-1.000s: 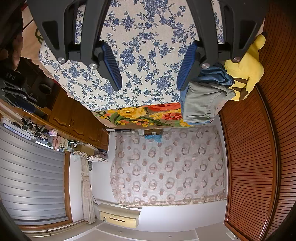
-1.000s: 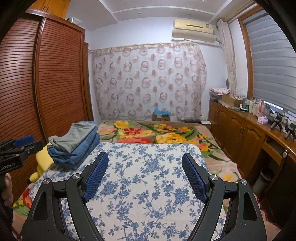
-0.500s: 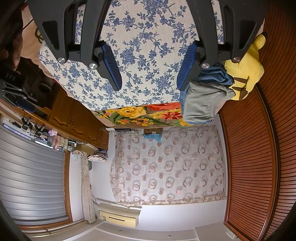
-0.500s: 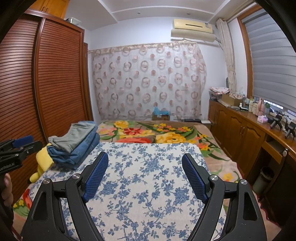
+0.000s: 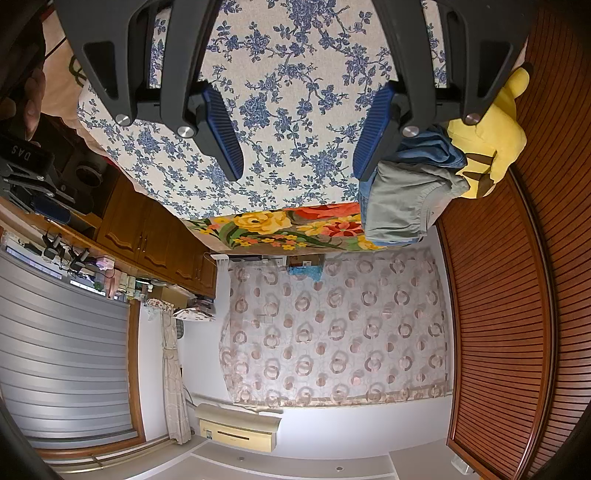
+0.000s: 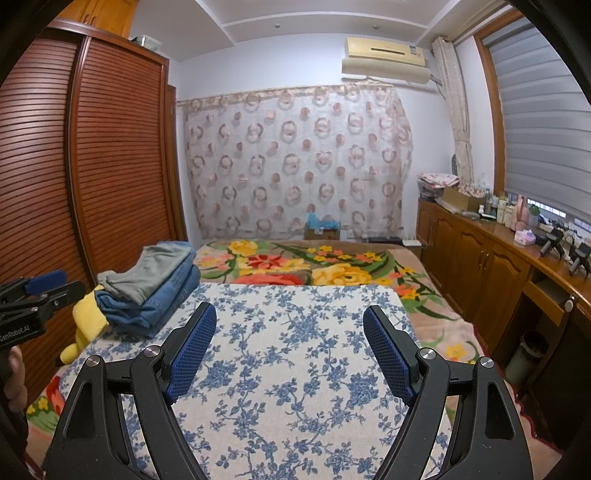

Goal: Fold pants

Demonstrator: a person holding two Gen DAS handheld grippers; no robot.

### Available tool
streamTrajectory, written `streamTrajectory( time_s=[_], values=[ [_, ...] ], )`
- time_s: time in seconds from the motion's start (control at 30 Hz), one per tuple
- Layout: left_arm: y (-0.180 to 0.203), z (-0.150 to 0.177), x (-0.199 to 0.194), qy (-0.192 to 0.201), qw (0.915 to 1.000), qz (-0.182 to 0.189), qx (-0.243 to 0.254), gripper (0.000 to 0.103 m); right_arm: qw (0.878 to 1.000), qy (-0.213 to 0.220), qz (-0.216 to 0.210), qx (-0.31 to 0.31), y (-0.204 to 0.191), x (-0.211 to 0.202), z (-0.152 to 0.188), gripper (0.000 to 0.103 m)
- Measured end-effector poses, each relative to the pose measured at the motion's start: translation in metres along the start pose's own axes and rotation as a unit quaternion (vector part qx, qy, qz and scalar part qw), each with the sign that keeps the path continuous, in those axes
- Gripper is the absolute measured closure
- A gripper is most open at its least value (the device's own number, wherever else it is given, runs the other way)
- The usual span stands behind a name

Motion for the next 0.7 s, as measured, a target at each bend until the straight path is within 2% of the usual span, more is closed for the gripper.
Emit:
streamTrajectory(
  time_s=[0.7],
  values=[
    [0.0, 0.0018, 0.0001, 0.001, 1.0, -0.001, 0.001, 0.041, 1.0, 0.0, 0.001, 0.0, 0.0016, -0.0009, -0.0002, 0.019]
  ],
)
Point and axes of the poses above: each gripper's, at about its wrist camera, not at the fingertips, and x roughly the way its jaws point, y to its right, z to its underside, the point moved 2 cm from there along x, roughly the way its jaws point, and after that the axes turned 3 degrees about -y, right-handed, at the moved point
